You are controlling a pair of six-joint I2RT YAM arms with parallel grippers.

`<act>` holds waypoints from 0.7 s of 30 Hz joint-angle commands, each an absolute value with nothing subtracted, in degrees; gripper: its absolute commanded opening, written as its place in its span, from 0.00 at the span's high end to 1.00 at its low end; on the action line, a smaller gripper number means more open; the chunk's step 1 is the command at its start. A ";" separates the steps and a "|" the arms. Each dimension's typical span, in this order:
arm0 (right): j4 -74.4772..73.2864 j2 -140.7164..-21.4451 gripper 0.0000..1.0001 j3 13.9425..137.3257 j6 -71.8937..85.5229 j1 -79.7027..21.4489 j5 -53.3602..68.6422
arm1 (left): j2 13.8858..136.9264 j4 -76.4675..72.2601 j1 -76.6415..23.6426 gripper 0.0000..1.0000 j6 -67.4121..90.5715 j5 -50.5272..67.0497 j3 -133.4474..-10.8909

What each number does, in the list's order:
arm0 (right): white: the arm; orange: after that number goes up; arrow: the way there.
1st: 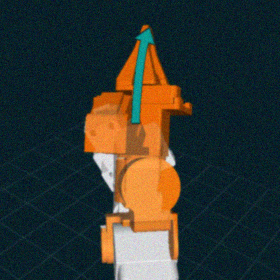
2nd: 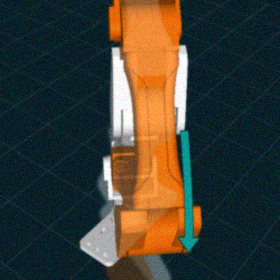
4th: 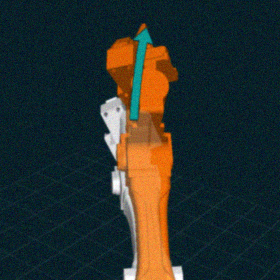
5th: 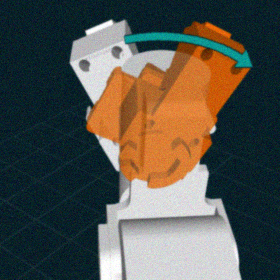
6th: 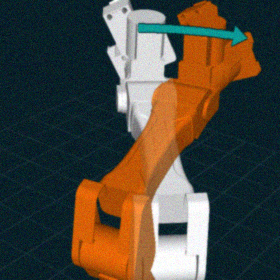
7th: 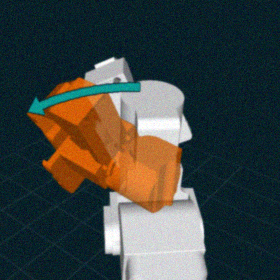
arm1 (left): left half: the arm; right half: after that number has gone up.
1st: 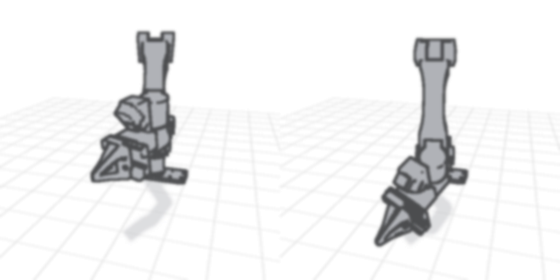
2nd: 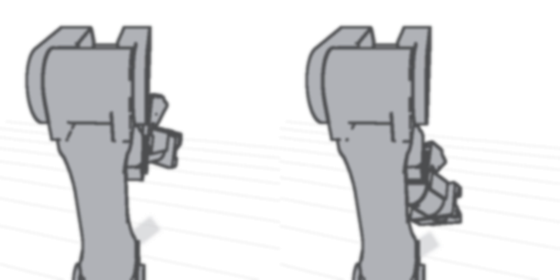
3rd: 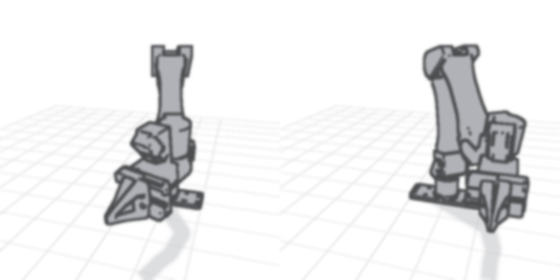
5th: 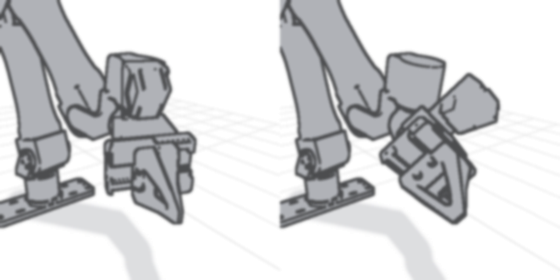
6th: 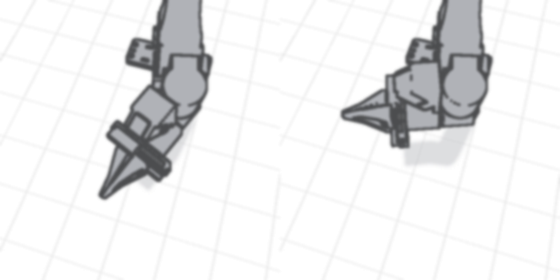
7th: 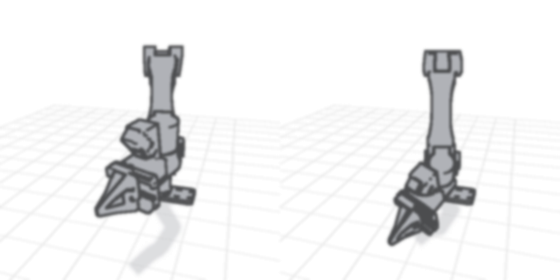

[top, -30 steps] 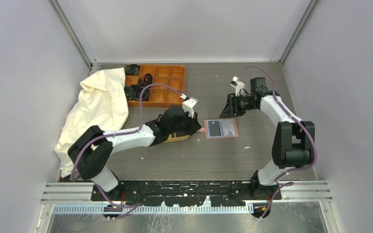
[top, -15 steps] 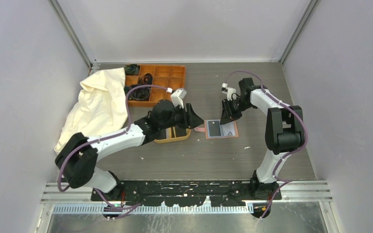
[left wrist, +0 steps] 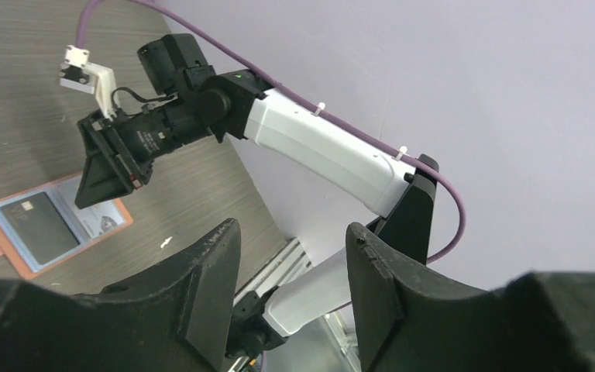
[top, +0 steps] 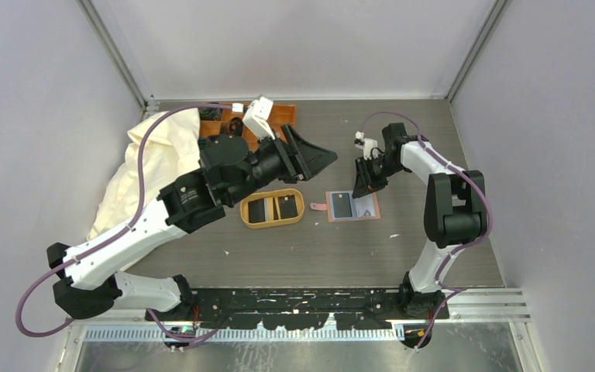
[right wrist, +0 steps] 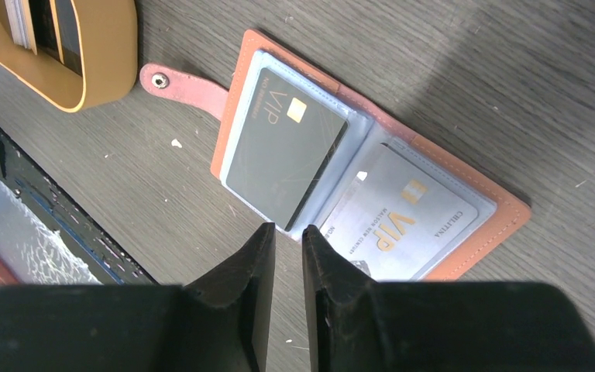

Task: Put the credit cards into the card holder
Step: Turn over the card slot in the card holder.

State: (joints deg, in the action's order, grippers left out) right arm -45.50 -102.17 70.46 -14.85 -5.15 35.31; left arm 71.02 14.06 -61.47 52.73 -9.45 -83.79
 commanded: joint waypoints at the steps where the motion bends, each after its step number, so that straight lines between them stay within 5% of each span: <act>1: -46.29 -103.82 0.75 73.18 -15.78 -5.16 34.89 | 70.52 18.48 -61.63 0.47 52.85 -11.71 -85.44; 9: -46.68 -105.16 0.75 73.56 -16.11 -5.15 34.83 | 68.73 18.86 -61.59 0.45 50.01 -12.49 -85.70; 14: -47.03 -105.88 0.75 73.97 -16.36 -5.15 34.28 | 67.12 13.52 -59.78 0.23 42.62 -15.67 -75.49; 16: -47.04 -105.93 0.75 74.00 -16.35 -5.15 34.32 | 65.84 4.91 -56.21 0.16 37.10 -9.10 -66.32; 21: -46.87 -105.99 0.75 74.08 -16.36 -5.16 34.81 | 70.55 -19.23 -44.86 0.22 33.92 16.36 -48.68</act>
